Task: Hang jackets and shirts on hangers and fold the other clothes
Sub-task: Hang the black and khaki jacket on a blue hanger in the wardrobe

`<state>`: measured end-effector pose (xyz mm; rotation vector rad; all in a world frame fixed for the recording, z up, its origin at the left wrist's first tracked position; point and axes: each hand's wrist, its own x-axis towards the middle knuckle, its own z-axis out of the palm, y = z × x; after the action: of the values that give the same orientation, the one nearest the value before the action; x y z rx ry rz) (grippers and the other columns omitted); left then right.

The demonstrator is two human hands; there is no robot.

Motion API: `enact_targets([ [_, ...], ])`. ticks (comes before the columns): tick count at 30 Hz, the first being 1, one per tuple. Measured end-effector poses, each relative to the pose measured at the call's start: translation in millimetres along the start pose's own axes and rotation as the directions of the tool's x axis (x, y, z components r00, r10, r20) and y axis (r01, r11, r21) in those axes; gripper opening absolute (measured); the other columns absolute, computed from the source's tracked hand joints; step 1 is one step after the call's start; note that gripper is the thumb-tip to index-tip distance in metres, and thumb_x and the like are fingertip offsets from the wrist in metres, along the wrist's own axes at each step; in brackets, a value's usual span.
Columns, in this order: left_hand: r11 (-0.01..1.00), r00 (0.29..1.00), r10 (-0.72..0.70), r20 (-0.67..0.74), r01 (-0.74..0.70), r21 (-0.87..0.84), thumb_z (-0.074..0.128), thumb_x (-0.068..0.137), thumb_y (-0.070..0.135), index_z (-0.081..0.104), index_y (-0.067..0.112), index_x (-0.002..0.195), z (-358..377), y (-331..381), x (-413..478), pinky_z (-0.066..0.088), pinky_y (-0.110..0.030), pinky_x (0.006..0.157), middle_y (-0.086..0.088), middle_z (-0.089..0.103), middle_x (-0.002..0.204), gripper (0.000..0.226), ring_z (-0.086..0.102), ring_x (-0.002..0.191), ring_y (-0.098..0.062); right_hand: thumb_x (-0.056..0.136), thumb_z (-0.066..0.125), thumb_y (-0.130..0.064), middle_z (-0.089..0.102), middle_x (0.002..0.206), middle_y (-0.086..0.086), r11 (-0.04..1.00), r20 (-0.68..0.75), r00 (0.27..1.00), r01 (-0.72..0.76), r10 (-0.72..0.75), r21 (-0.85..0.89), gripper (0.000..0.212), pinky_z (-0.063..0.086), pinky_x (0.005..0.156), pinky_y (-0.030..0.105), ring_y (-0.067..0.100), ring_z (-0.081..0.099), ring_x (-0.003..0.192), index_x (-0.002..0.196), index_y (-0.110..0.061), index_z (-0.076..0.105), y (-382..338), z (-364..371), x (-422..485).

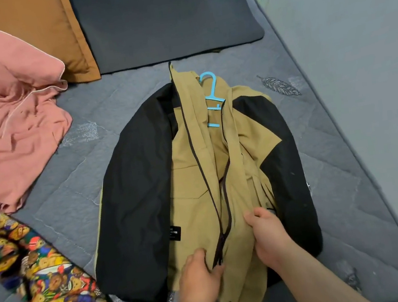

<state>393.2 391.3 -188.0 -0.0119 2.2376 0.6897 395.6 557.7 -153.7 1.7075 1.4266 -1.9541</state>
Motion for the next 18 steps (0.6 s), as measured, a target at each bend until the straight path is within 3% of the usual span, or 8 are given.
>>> enact_targets([
  [2,0.996,0.999,0.038,-0.018,-0.039,-0.078,0.064,0.086,0.039,0.057,0.024,0.108,-2,-2,4,0.047,-0.030,0.092,0.009,0.060,0.105,0.028,0.057,0.106,-0.015,0.094,0.056,-0.015,0.058,0.108,0.002,0.922,-0.209,0.939,0.193,-0.273,-0.335,0.021,0.050,0.084,0.033,0.018,0.057,0.096,0.115,-0.017,0.053,7,-4,-5],
  [3,0.987,0.999,0.054,-0.004,-0.054,-0.151,0.066,0.085,0.033,0.059,0.024,0.101,-5,-1,2,0.049,-0.030,0.090,0.012,0.063,0.098,0.019,0.060,0.100,-0.012,0.091,0.058,-0.010,0.057,0.103,0.000,0.726,-0.215,0.809,0.331,-0.547,-0.603,0.020,0.050,0.081,0.030,0.016,0.056,0.092,0.110,-0.015,0.055,11,-4,-11],
  [4,0.973,0.997,0.067,0.023,-0.060,-0.222,0.068,0.083,0.027,0.060,0.023,0.095,-7,-1,-1,0.052,-0.029,0.087,0.014,0.066,0.090,0.015,0.062,0.092,-0.008,0.086,0.060,-0.006,0.057,0.100,-0.002,0.417,-0.044,0.639,0.448,-0.768,-0.791,0.021,0.050,0.081,0.029,0.015,0.056,0.090,0.105,-0.015,0.058,12,-1,-20],
  [6,0.936,0.993,0.104,0.059,-0.077,-0.344,0.073,0.078,0.019,0.061,0.019,0.087,-19,-3,-10,0.054,-0.024,0.073,0.011,0.068,0.076,0.015,0.062,0.073,0.001,0.081,0.056,-0.005,0.061,0.096,-0.003,-0.116,0.510,0.427,0.671,-0.747,-0.732,0.023,0.052,0.084,0.028,0.014,0.056,0.091,0.100,-0.016,0.066,23,10,-30],
  [8,0.907,0.986,0.117,0.119,-0.057,-0.418,0.076,0.075,0.013,0.061,0.010,0.085,-32,-7,-20,0.046,-0.017,0.056,0.006,0.063,0.067,0.019,0.055,0.059,-0.002,0.090,0.049,-0.011,0.060,0.099,-0.011,-0.031,0.669,0.530,0.772,-0.521,-0.635,0.023,0.049,0.088,0.022,0.006,0.053,0.094,0.104,-0.021,0.066,28,22,-43],
  [11,0.756,0.960,0.118,0.255,0.080,-0.650,0.067,0.083,-0.005,0.064,-0.001,0.097,-49,-23,-29,0.045,-0.021,0.051,-0.006,0.064,0.072,0.015,0.055,0.059,-0.014,0.094,0.057,-0.021,0.053,0.096,-0.020,0.220,0.565,0.642,0.738,-0.518,-0.638,0.011,0.048,0.088,0.020,-0.001,0.051,0.092,0.100,-0.026,0.065,37,20,-45],
  [14,0.522,0.927,0.109,0.358,0.253,-0.814,0.054,0.087,-0.014,0.064,-0.008,0.105,-56,-31,-30,0.056,-0.036,0.069,-0.029,0.069,0.097,0.021,0.068,0.080,-0.031,0.089,0.066,-0.030,0.049,0.103,-0.025,0.300,0.531,0.710,0.689,-0.463,-0.660,0.021,0.046,0.096,0.017,-0.004,0.050,0.100,0.110,-0.031,0.064,45,16,-48],
  [18,0.443,0.904,0.097,0.416,0.335,-0.831,0.047,0.090,-0.010,0.064,-0.006,0.110,-58,-29,-32,0.057,-0.041,0.074,-0.031,0.067,0.106,0.026,0.068,0.087,-0.034,0.087,0.068,-0.031,0.043,0.120,-0.028,0.437,0.462,0.768,0.635,-0.443,-0.637,0.051,0.042,0.099,0.015,-0.006,0.048,0.110,0.133,-0.036,0.045,51,14,-52],
])
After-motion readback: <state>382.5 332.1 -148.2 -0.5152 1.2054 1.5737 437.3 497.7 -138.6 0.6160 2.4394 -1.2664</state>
